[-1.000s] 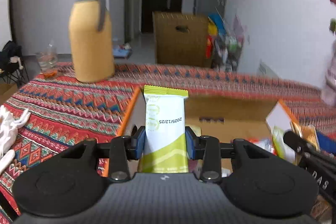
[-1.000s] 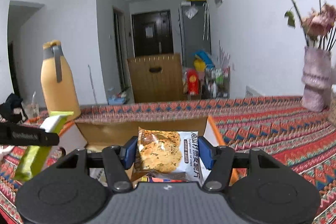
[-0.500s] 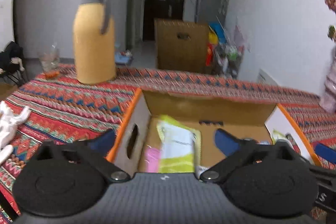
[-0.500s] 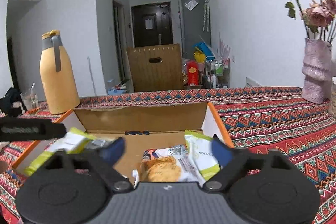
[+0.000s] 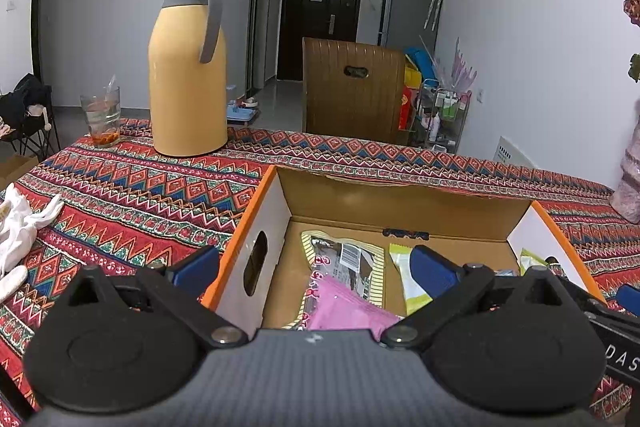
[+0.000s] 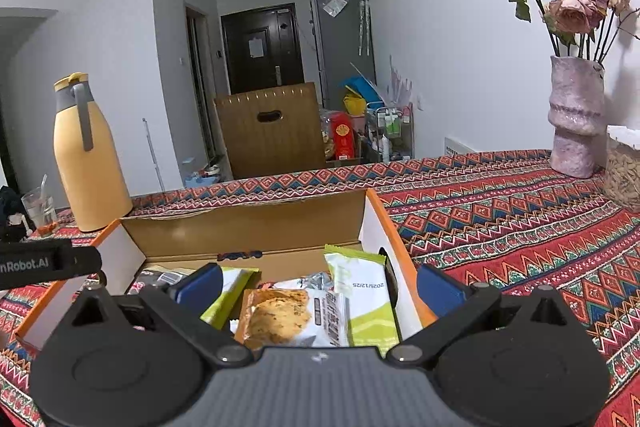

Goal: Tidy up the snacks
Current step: 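Open both grippers to drop the snacks into the box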

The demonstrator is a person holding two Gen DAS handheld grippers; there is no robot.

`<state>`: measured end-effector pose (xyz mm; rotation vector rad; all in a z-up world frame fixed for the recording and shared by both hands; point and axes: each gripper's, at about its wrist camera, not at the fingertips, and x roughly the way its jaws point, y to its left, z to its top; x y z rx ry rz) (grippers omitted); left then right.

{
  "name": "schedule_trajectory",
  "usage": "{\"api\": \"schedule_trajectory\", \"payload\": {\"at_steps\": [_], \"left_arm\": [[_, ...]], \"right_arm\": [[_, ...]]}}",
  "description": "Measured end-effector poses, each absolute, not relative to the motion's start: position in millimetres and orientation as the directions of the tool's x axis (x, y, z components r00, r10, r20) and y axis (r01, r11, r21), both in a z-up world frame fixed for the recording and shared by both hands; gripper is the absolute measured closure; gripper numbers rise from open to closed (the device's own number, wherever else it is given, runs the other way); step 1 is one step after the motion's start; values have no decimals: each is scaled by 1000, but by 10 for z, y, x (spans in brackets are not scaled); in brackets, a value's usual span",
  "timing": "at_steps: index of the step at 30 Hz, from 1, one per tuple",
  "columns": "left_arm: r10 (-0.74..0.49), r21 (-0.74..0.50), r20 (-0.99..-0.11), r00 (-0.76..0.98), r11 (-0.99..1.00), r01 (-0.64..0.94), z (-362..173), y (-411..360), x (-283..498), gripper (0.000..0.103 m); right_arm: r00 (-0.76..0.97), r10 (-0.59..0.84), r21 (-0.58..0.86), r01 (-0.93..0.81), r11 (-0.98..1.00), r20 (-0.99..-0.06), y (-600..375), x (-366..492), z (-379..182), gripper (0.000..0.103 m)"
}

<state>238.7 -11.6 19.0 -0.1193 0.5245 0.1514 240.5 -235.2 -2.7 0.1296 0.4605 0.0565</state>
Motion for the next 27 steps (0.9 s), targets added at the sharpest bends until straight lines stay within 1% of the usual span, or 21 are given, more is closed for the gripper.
{"api": "schedule_trajectory", "payload": {"at_steps": [9,12,15,20,27], "left_arm": [[93,-92,-513,854,982,-163,284,-126,2285,0],[125,-58,-511,850,982,-179,349,-183,2222,0],[121,-46,-511,851,985,-168,419,-220,2169,0],[101,-78,-512,853,984,-163,532,-153,2039,0],[83,-82,-559,825,984,-155,526,-16,1799,0]], "right_arm": [[897,84,136,-27,990,-434,-2357,2351,22,0],[906,92,147,-34,989,-413,-2374,2295,80,0],[913,93,144,-39,989,-398,-2372,2245,151,0],[907,94,149,-35,988,-411,-2396,2157,236,0],[890,119,114,-76,991,-440,-2373,1885,279,0]]}}
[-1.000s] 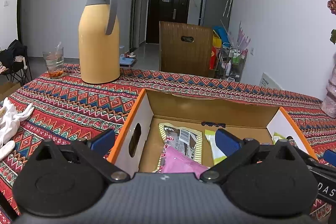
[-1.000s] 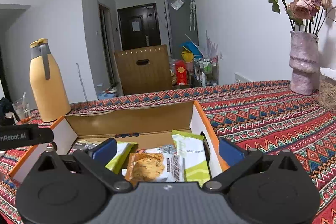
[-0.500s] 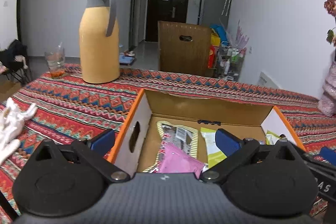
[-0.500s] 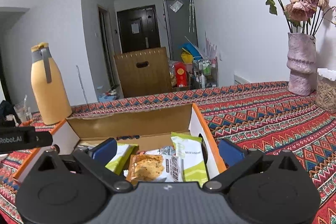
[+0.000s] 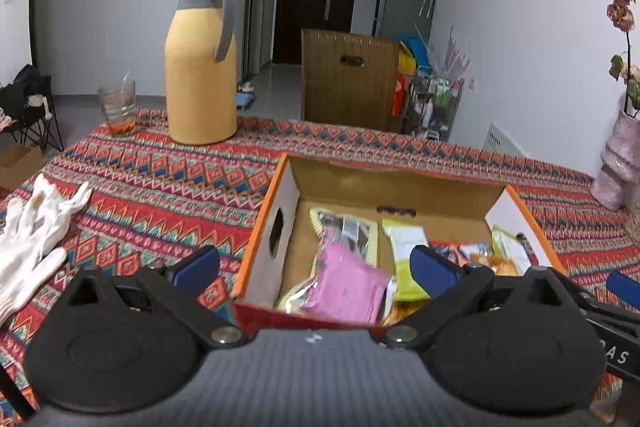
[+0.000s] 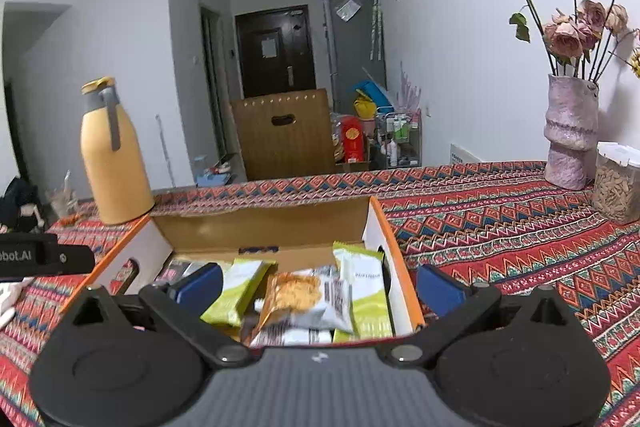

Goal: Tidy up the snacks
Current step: 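Open both grippers to drop the snacks into the box, then withdraw both grippers to the pile in front of the box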

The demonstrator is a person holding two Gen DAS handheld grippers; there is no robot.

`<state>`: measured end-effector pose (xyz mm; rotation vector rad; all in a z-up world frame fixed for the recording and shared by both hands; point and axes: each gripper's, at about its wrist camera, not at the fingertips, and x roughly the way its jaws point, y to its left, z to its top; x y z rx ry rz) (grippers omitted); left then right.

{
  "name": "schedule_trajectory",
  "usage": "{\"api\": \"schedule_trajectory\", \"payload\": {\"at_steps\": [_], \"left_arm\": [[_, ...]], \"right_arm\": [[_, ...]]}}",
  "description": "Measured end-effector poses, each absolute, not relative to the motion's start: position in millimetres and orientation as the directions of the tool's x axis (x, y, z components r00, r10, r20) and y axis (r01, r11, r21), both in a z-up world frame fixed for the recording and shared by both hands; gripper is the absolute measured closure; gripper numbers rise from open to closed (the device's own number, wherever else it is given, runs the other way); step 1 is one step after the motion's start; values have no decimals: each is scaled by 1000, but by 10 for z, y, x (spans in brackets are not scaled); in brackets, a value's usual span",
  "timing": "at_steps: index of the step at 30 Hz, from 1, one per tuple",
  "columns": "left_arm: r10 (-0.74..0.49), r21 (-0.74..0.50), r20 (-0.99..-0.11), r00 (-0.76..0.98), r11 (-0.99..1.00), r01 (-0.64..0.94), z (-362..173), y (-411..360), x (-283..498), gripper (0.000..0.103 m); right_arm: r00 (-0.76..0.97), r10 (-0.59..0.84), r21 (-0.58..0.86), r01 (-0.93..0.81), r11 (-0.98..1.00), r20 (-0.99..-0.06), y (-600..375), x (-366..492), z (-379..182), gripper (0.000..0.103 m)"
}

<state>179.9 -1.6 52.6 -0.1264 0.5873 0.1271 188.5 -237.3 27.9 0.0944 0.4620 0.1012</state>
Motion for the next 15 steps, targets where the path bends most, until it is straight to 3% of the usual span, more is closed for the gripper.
{"api": "schedule_trajectory", "payload": {"at_steps": [15], "left_arm": [[95,-48,-659,746,985,-167,331,347,1286,0]], "right_arm": [[796,225,77,-221,972,-562,-2087,1337,48,0]]}}
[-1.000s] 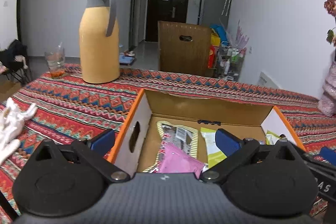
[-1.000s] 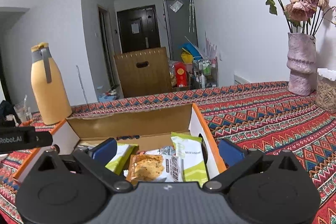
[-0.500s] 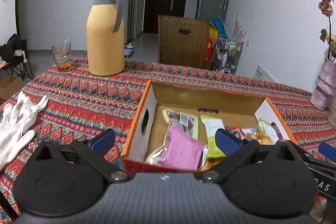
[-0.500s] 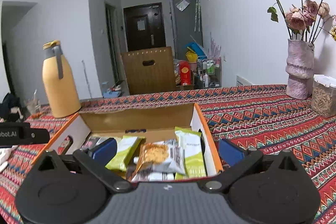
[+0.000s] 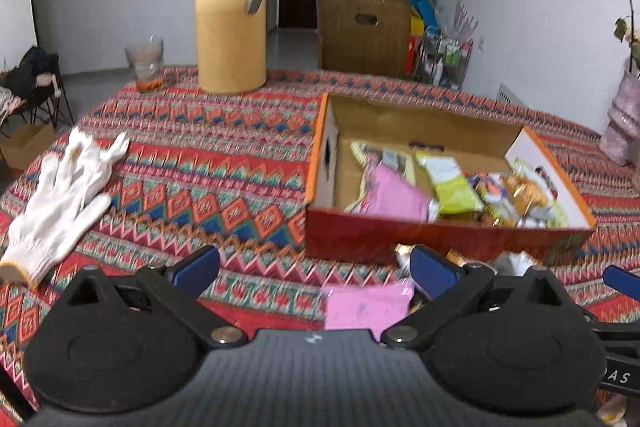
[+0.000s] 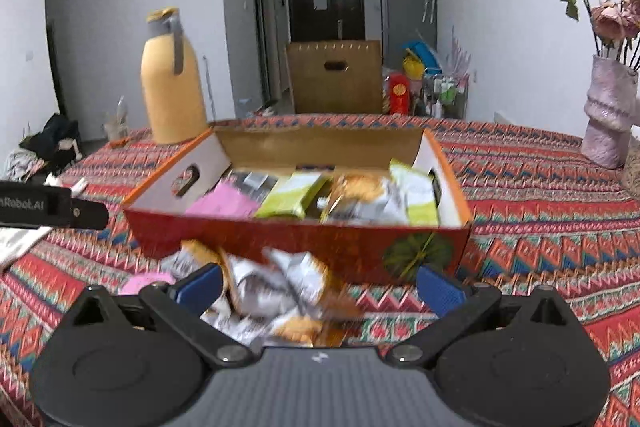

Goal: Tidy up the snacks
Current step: 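Withdraw both grippers to the pile in front of the box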

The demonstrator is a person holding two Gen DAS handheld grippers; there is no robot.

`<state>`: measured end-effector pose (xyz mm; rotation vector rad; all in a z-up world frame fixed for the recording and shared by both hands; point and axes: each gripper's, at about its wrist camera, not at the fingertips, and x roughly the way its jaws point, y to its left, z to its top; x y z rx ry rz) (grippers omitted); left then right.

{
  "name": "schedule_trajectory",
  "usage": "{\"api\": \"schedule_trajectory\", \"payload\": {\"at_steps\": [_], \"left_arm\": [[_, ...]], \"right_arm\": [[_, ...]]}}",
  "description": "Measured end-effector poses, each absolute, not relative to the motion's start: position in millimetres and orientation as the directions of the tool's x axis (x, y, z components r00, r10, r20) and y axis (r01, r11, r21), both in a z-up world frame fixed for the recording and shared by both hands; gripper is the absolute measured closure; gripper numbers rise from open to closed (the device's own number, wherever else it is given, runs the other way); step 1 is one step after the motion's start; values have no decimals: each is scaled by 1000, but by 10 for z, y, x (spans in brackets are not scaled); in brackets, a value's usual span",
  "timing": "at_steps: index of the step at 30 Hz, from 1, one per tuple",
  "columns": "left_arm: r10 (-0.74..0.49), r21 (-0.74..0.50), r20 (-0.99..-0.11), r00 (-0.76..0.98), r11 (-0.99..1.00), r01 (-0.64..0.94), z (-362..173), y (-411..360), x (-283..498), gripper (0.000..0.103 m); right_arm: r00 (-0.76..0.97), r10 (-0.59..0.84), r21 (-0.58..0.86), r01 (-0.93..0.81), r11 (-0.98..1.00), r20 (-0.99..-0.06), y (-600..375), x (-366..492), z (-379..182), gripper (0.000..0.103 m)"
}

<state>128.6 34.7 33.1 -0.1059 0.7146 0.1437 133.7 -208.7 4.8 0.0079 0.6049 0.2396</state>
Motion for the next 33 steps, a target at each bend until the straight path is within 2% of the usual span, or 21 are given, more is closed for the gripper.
{"api": "schedule_trajectory", "payload": {"at_steps": [6,12,18,23,28,33], "left_arm": [[117,-50,-723,681,974,-220,159,549,1234,0],[139,-65,-769,624,954,-294,9,760,1280,0],[169,-44,-790,589,943,-329,-66,850,1268,0],[183,-33,-790,586,941,-338,-43,835,1219,0],[181,-32,-786,592,943,-330,-32,749,1151,0],[170,-30,-798,579,947,-319,-67,652,1124,0]], "right_arm": [[745,248,136,-210,968,-619,-2027,1389,-121,0],[648,227,152,-171,973,-727,-1922,1701,-288,0],[576,202,153,-133,979,-792,-1850,1881,-436,2],[589,142,72,-141,987,-795,-1722,1818,-454,14],[607,132,32,-172,985,-784,-1706,1668,-465,21],[625,157,36,-202,979,-765,-1768,1535,-416,39]]}}
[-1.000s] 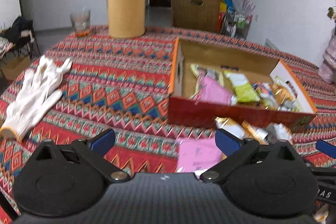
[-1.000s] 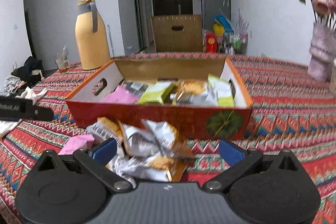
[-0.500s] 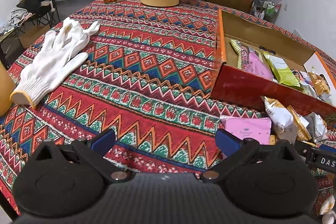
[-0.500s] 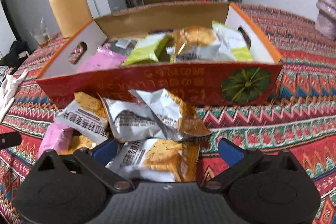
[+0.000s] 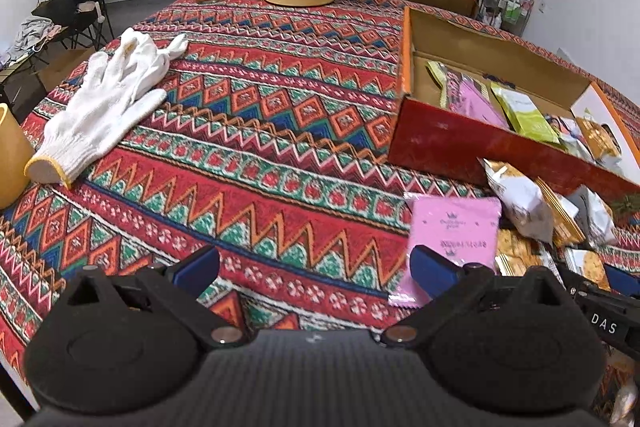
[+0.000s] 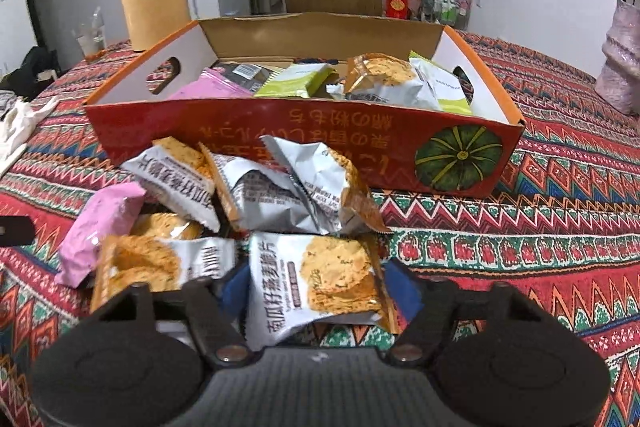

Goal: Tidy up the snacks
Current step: 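Withdraw both grippers to the pile in front of the box, then grasp a white crisp bag with the right gripper while the left grasps a pink packet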

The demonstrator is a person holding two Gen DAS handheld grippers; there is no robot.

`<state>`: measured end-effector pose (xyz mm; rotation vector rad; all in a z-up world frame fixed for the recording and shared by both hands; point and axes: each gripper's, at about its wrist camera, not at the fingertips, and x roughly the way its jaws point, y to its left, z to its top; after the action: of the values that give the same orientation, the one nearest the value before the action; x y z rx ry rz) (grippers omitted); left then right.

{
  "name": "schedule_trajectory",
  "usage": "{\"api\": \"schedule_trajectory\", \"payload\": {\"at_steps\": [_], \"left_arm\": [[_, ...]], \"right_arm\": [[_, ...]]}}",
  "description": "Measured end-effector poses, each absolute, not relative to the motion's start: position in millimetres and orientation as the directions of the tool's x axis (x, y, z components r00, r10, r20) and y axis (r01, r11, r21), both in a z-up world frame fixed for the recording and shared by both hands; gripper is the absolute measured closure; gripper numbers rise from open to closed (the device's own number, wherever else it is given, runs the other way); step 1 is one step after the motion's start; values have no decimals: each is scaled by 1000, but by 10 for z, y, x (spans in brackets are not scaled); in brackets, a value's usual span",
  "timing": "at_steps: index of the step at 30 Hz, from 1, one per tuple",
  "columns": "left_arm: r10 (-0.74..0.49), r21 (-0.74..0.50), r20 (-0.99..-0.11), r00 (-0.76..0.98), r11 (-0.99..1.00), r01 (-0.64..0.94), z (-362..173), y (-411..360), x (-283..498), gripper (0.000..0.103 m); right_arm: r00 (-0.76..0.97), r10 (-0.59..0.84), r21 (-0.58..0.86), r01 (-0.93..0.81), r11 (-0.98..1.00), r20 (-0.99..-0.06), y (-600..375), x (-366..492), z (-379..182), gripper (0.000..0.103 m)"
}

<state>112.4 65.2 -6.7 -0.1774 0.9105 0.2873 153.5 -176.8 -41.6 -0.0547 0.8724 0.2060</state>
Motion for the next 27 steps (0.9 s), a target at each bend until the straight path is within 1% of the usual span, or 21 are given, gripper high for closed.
{"api": "schedule_trajectory", "payload": {"at_steps": [2,5,12,18,27], "left_arm": [[164,-36,-799,579,947,-319,-65,624,1101,0],[165,-45,-795,583,944,-328,-48,598,1047,0],[156,-53,-791,591,946,-321,-12,545,996,0],[121,-83,-794,596,950,-303,-43,446,1065,0],[32,-164,-793,608,951,-263,-170,302,1330,0]], "right_arm": [[630,163,39,-205,978,-759,-1794,1511,-399,49],[641,178,56,-205,977,-746,-1854,1450,-384,51],[669,191,75,-198,977,-719,-1966,1277,-392,54],[706,183,72,-184,980,-684,-2062,1125,-311,54],[752,163,68,-156,985,-638,-2278,1044,-162,54]]}}
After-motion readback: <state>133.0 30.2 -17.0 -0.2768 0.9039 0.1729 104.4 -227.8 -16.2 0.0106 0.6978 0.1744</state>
